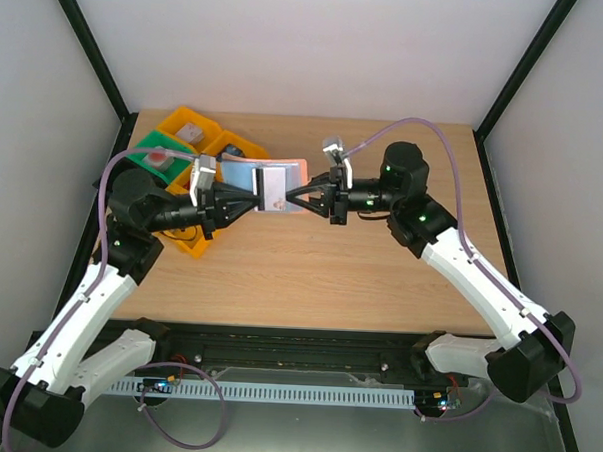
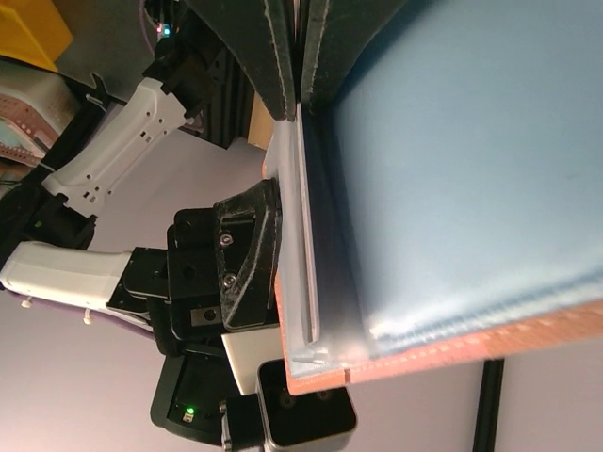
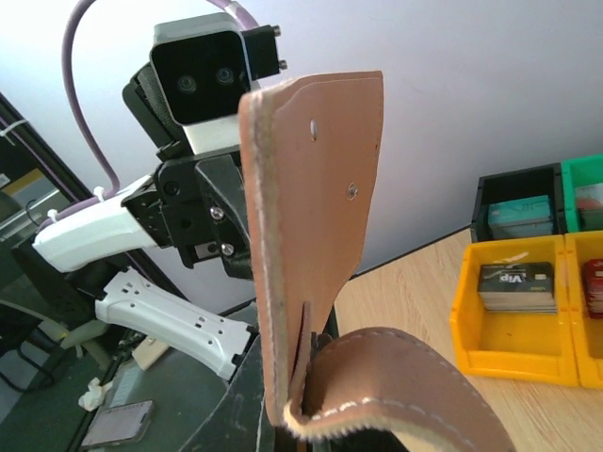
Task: Take the credit cards out of the card holder
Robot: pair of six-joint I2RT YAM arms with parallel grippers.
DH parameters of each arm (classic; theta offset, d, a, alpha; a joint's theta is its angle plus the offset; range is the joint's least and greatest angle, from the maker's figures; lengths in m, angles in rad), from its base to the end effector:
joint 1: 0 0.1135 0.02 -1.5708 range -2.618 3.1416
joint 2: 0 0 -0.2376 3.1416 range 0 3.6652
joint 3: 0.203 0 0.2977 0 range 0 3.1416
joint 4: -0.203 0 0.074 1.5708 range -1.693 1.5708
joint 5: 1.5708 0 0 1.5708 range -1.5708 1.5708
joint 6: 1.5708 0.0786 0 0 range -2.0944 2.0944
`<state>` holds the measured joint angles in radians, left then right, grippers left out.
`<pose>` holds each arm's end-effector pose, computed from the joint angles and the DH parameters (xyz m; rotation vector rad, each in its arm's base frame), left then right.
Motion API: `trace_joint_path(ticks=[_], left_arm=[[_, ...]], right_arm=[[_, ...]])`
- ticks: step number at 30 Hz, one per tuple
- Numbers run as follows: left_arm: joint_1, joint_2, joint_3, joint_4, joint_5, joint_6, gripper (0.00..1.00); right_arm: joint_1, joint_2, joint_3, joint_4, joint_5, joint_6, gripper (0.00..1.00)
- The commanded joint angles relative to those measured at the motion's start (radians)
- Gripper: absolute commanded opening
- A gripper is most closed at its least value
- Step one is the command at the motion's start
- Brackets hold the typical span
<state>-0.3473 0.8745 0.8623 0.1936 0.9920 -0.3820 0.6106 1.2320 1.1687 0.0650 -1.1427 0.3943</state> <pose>0.2362 -0.1555 0.3734 0.8521 1.3633 -1.2587 0.2396 0.2549 0.3792 -1.1585 1.4319 1.6195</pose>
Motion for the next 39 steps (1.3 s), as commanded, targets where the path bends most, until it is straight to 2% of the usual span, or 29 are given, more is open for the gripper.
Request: trace_joint_path(ticks=[1,8,11,15,19,23,26,28,31,39], left_arm=[[0.037,-0.031,-0.005,0.02,-0.003,0.013,0.02],[0.046,-0.039,-0.011,-0.038,-0.015,0.062,0.02],[0.052,-0.042,0.012,-0.133,-0.082,0.177,0.02],[0.057,-0.06,0.076,-0.36,-0.329,0.659,0.02],[0.048,-0.158,0.055,-0.382,-0.574,1.197,0.02],[0.028,-0.305,-0.107,-0.201,-0.704,1.756,0.02],[0.021,-0.394,-0.283,0.031,-0.697,2.169,0.02],[0.02,-0.416,-0.364,0.154,-0.662,2.354,0.02],[0.011,-0.409,-0.383,0.215,-0.64,2.43,0.02],[-0.039,-0.381,-0.374,0.188,-0.73,2.432,0.02]], right_arm=[[-0.041,-0.049,-0.002,-0.062,-0.012,-0.045,0.02],[-0.073,-0.062,-0.001,-0.109,-0.029,-0.066,0.02],[-0.094,-0.08,0.001,-0.138,0.011,-0.088,0.02],[-0.16,-0.109,-0.026,-0.153,0.122,-0.075,0.02],[-0.201,-0.11,-0.049,-0.148,0.153,-0.04,0.02],[-0.202,-0.098,-0.051,-0.138,0.163,-0.026,0.02],[-0.203,-0.087,-0.046,-0.13,0.163,-0.02,0.02],[-0.203,-0.08,-0.045,-0.121,0.151,-0.012,0.02],[-0.202,-0.071,-0.047,-0.11,0.134,-0.002,0.02],[-0.203,-0.063,-0.062,-0.135,0.153,0.0,0.02]])
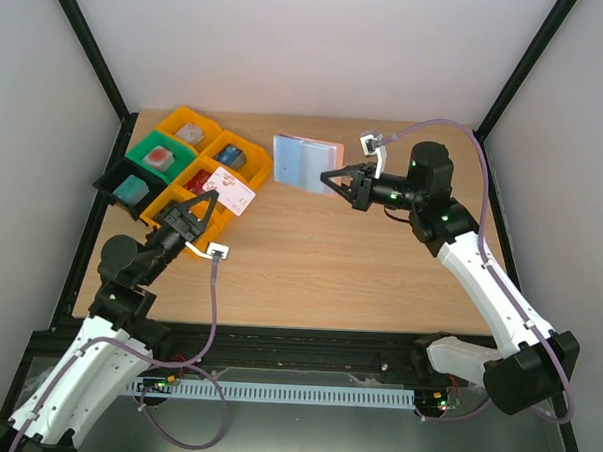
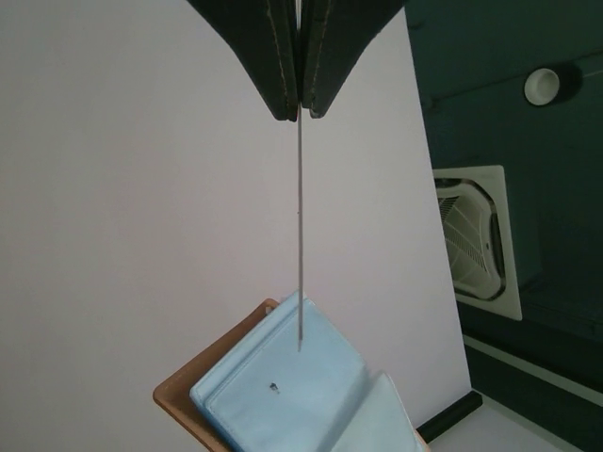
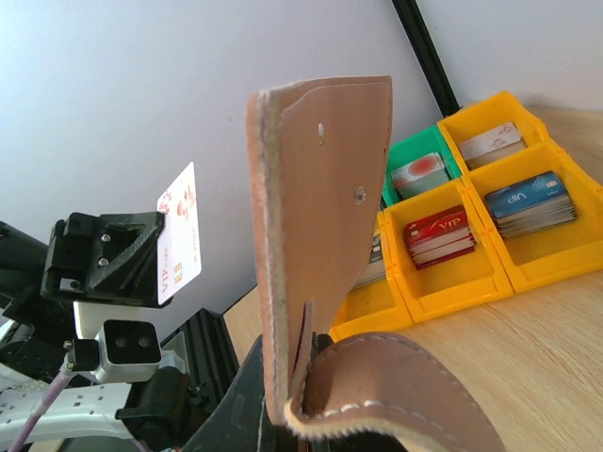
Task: Take the credit cards out of the card holder
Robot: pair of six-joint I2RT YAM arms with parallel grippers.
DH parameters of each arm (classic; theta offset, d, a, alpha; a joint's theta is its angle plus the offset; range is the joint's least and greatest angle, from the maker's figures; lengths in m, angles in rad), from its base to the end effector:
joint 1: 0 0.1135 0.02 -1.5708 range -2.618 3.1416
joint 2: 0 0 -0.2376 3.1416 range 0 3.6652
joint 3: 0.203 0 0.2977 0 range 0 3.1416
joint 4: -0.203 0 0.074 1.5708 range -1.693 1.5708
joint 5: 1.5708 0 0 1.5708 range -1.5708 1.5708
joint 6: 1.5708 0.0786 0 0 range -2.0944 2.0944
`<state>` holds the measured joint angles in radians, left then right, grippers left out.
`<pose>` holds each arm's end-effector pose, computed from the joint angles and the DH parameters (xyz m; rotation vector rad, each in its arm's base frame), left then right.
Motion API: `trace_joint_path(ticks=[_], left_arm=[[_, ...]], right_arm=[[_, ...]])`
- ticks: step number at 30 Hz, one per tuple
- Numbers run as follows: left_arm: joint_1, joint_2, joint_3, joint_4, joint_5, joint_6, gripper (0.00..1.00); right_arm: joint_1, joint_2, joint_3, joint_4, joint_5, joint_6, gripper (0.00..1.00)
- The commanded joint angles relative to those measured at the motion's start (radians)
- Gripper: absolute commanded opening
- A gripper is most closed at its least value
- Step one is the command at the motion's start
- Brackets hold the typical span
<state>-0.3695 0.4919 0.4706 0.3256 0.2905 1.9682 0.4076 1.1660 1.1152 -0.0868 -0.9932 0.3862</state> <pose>0.2211 -0.1098 0.3242 1.3454 0.2801 1.1787 0.2828 0.1938 0.3610 -0.8119 1.6735 1.4070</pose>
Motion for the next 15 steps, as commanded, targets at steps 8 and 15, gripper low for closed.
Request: trace_joint_path(ticks=[8,15], left_arm=[[-0.065,0.07,0.078,-0.005,-0.231,-0.078,0.02],[0.007,0.337,0.573,-0.506,-0.336,-1.002,0.02]], right_arm=[[0.0,0.046,-0.02,-0.039,0.007,0.014,0.02],[0.0,0.108,-0.057,-0.087,0.039,0.035,0.02]])
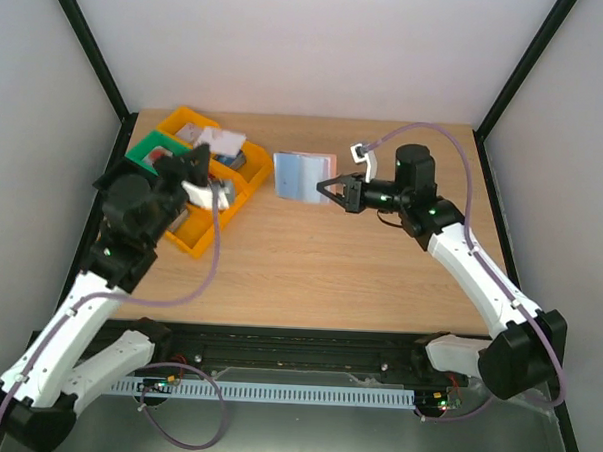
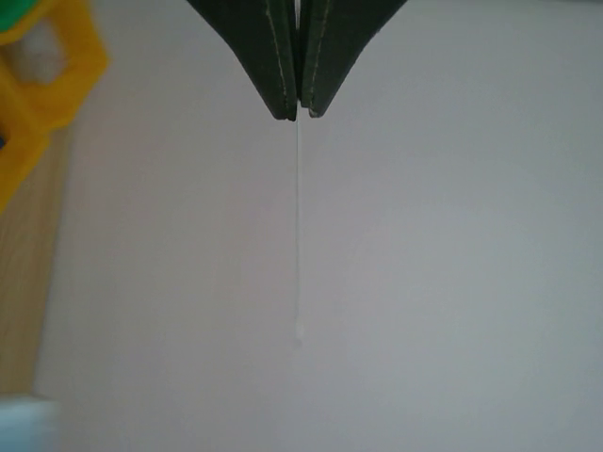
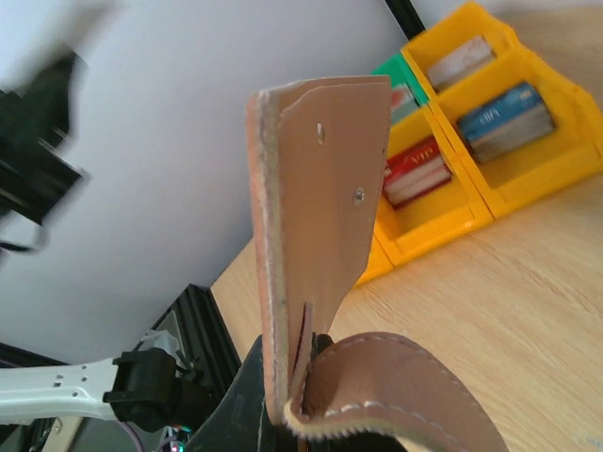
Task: Take the credit cards out of the card holder
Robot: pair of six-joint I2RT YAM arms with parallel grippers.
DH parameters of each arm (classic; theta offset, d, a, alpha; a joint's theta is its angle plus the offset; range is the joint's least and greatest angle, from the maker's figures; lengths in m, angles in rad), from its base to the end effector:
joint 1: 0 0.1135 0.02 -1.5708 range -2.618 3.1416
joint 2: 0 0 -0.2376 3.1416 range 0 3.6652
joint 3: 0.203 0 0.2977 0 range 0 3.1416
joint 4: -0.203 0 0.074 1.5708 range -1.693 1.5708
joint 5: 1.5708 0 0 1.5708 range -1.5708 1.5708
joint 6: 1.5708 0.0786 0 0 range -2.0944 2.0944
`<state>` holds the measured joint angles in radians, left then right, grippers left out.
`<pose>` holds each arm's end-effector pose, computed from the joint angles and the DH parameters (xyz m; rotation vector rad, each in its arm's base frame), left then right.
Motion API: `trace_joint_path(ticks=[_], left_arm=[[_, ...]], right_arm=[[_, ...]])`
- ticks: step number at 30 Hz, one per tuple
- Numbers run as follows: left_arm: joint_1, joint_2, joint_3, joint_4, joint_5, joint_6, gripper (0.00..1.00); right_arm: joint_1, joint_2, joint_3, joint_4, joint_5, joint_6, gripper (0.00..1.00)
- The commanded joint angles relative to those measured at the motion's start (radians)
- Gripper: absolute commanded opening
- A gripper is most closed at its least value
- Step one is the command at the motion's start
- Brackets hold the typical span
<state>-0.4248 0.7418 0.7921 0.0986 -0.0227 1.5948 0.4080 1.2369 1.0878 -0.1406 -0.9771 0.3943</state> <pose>0.2594 -0.1154 0.3713 1.2560 0.8125 0.9733 0.2977 0.1996 0.3203 -0.7431 1.8387 1.4388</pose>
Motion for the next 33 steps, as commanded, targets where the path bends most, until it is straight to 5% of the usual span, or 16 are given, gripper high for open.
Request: trace_joint_path(ticks=[1,6,13,17,22,27,31,33], left_arm=[[0.095,0.099,0.29,-0.326,0.07,-0.738,0.02],[0.19,0.121,0.305,-0.285,0.459,-1.321,0.02],[0.221,0.117,0.165,0.055,0.846,-1.914,0.02],[0.223,0.129,0.166,0.127,0.841,-1.998,0.02],[0.224,0.107,0.159,0.162,0.912,-1.963,0.02],[0.224,0.074,0.152,0.163,0.934,-1.857,0.02],[0.224,0.069,0.127,0.315,0.931,-1.99,0.02],[0.222,0.076,0.113,0.406,0.926,-2.07,0.02]], right_arm=[[0.0,0.058,-0.046,-0.036,0.015,0.046,0.02],[0.01,0.201,-0.175,0.054,-0.115,0.177,0.02],[0.022,0.375,-0.132,-0.294,-0.05,-0.076,0.02],[0.012,0.457,-0.127,-0.382,0.039,-0.112,0.06],[-0.023,0.46,-0.055,-0.47,0.274,-0.103,0.49],[-0.022,0.371,0.135,-0.576,0.466,-0.16,0.71],[-0.014,0.186,0.238,-0.492,0.247,-0.295,0.74],[0.001,0.076,0.206,-0.275,0.037,-0.239,0.77]])
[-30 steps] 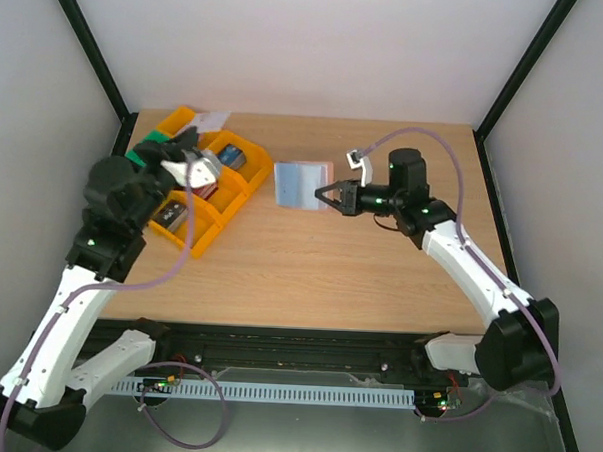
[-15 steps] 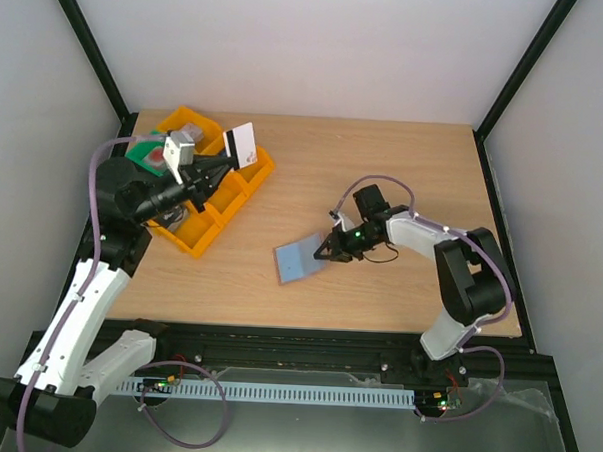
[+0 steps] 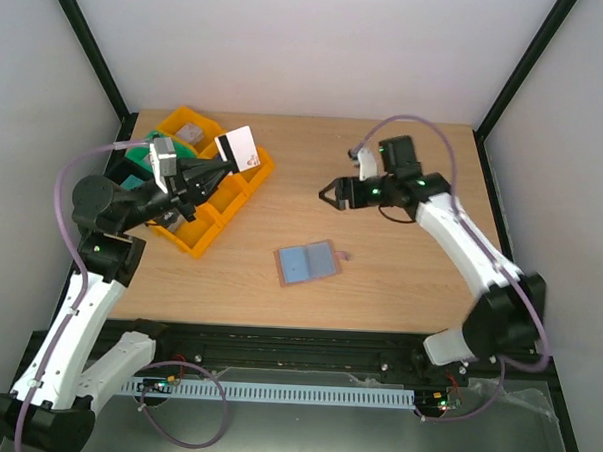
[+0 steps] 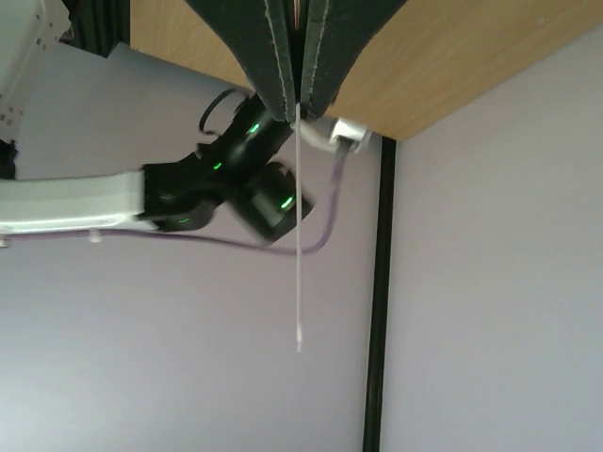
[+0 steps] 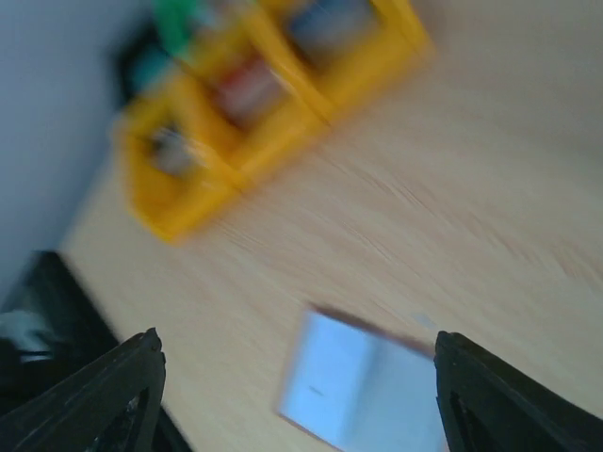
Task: Take the credit cards out of the card holder
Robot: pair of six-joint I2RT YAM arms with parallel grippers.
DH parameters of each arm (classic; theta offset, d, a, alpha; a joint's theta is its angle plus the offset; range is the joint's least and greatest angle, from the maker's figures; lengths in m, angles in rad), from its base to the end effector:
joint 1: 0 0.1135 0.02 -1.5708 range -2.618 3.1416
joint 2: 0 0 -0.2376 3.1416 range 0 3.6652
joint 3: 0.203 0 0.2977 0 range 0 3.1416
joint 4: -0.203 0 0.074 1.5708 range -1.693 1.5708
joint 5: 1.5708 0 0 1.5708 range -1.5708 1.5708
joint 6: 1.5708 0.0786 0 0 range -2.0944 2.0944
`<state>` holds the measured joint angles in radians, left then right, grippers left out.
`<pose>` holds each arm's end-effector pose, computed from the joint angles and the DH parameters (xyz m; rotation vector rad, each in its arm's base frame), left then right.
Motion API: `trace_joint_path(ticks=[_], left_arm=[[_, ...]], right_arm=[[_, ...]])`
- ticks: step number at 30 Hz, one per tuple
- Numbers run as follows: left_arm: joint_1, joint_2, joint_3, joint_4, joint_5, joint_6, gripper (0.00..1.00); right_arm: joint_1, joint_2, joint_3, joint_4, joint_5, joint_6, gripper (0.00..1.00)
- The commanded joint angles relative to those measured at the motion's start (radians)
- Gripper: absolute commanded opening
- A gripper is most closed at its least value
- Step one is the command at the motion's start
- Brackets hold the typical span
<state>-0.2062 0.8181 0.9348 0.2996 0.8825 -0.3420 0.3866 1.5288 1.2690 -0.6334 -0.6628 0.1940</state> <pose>0.2357 -0.1113 0.4306 0.7303 1.1660 -0.9693 0.3453 0.1928 0.2281 -0.5367 2.4350 1.0658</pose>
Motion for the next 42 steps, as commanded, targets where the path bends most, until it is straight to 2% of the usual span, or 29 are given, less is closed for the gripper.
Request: trace_joint_path(ticks=[1,3,5,8,12,14,17,20,21,24,28,29,30,31,32,33,34,36,38,40,42], left_arm=[[0.002,0.005,-0.03,0.237,0.016,-0.155,0.02],[-0.007,0.019,-0.025,0.271,0.021,-0.175,0.02],[-0.025,0.028,-0.013,0.282,0.034,-0.175,0.02],[-0.054,0.034,0.006,0.274,0.056,-0.172,0.02],[-0.068,0.03,0.013,0.261,0.067,-0.168,0.02],[-0.068,0.022,0.011,0.257,0.067,-0.168,0.02],[-0.068,0.013,0.006,0.251,0.067,-0.167,0.02],[-0.068,0.009,0.002,0.247,0.067,-0.168,0.02],[-0.069,0.007,0.002,0.242,0.067,-0.164,0.02],[-0.068,0.002,-0.005,0.22,0.069,-0.158,0.02],[-0.069,-0.009,-0.023,0.2,0.07,-0.156,0.02],[-0.069,-0.011,-0.023,0.187,0.067,-0.153,0.06],[-0.068,-0.012,-0.024,0.168,0.061,-0.148,0.22],[-0.068,-0.016,-0.024,0.147,0.06,-0.133,0.45],[-0.065,-0.021,-0.021,0.119,0.066,-0.106,0.69],[-0.057,-0.027,-0.017,0.062,0.077,-0.055,0.87],[-0.048,-0.032,-0.01,0.0,0.088,0.021,0.99],[-0.017,-0.051,0.027,-0.212,0.063,0.268,0.99],[-0.008,-0.066,0.065,-0.424,-0.036,0.604,0.99],[-0.008,-0.068,0.09,-0.595,-0.139,0.888,0.99],[-0.01,-0.062,0.113,-0.723,-0.203,1.101,0.95]], right_arm=[[0.04,-0.273,-0.023,0.418,-0.353,0.072,0.78],[0.106,-0.35,-0.127,0.869,-0.375,0.301,0.84],[0.194,-0.361,-0.165,1.15,-0.299,0.397,0.86],[0.303,-0.288,-0.11,1.235,-0.223,0.412,0.85],[0.363,-0.191,-0.023,1.269,-0.258,0.451,0.77],[0.376,-0.167,-0.002,1.291,-0.28,0.491,0.65],[0.383,-0.16,-0.006,1.32,-0.294,0.522,0.4],[0.384,-0.167,-0.016,1.332,-0.298,0.537,0.07],[0.385,-0.174,-0.018,1.334,-0.299,0.537,0.02],[0.385,-0.196,-0.028,1.325,-0.299,0.514,0.02],[0.385,-0.227,-0.009,1.204,-0.303,0.4,0.02],[0.385,-0.236,-0.001,1.156,-0.3,0.36,0.02],[0.385,-0.244,0.01,1.1,-0.294,0.312,0.02],[0.385,-0.252,0.025,1.026,-0.275,0.256,0.02],[0.385,-0.26,0.045,0.888,-0.251,0.178,0.02],[0.385,-0.265,0.074,0.76,-0.203,0.083,0.02],[0.385,-0.267,0.11,0.62,-0.143,-0.019,0.02],[0.385,-0.265,0.177,0.355,0.02,-0.209,0.02],[0.386,-0.259,0.219,0.159,0.176,-0.376,0.02],[0.405,-0.258,0.215,0.035,0.32,-0.485,0.02],[0.468,-0.267,0.186,-0.016,0.501,-0.578,0.02]])
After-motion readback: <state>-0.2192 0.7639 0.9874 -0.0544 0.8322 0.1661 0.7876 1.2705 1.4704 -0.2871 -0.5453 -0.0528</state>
